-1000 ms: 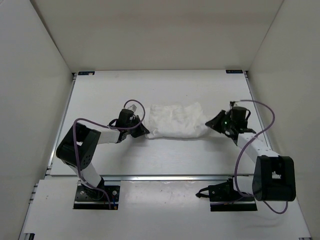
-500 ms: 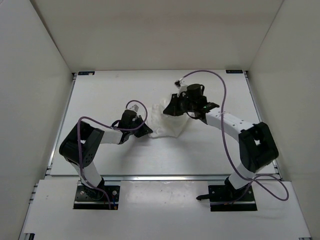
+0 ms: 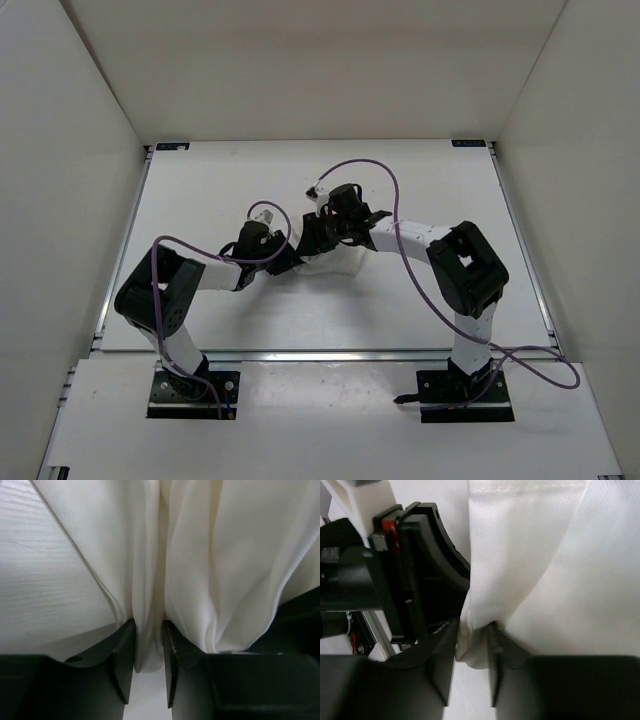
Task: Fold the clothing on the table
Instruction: Fold the skirt
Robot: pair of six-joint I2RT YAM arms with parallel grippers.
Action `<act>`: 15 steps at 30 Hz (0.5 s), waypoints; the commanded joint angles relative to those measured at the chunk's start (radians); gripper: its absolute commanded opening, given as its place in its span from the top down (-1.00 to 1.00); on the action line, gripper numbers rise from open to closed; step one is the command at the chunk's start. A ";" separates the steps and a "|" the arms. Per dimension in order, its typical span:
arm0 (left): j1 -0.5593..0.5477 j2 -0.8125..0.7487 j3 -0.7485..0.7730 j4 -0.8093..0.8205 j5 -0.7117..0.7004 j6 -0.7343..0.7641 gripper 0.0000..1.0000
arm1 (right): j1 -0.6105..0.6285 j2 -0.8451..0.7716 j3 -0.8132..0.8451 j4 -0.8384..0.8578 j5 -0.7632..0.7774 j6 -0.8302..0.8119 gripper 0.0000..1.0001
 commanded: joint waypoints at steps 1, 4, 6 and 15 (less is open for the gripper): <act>0.024 -0.054 -0.033 -0.077 -0.017 0.012 0.16 | 0.013 -0.078 0.036 0.012 0.018 -0.034 0.37; 0.045 -0.108 -0.044 -0.122 -0.006 0.007 -0.15 | 0.010 -0.158 0.050 -0.029 0.009 -0.051 0.12; 0.058 -0.152 -0.059 -0.134 0.008 0.003 -0.25 | 0.010 -0.239 0.048 -0.044 -0.016 -0.053 0.02; 0.153 -0.511 -0.226 -0.240 0.006 -0.014 -0.38 | -0.097 -0.444 -0.100 0.035 -0.080 0.003 -0.05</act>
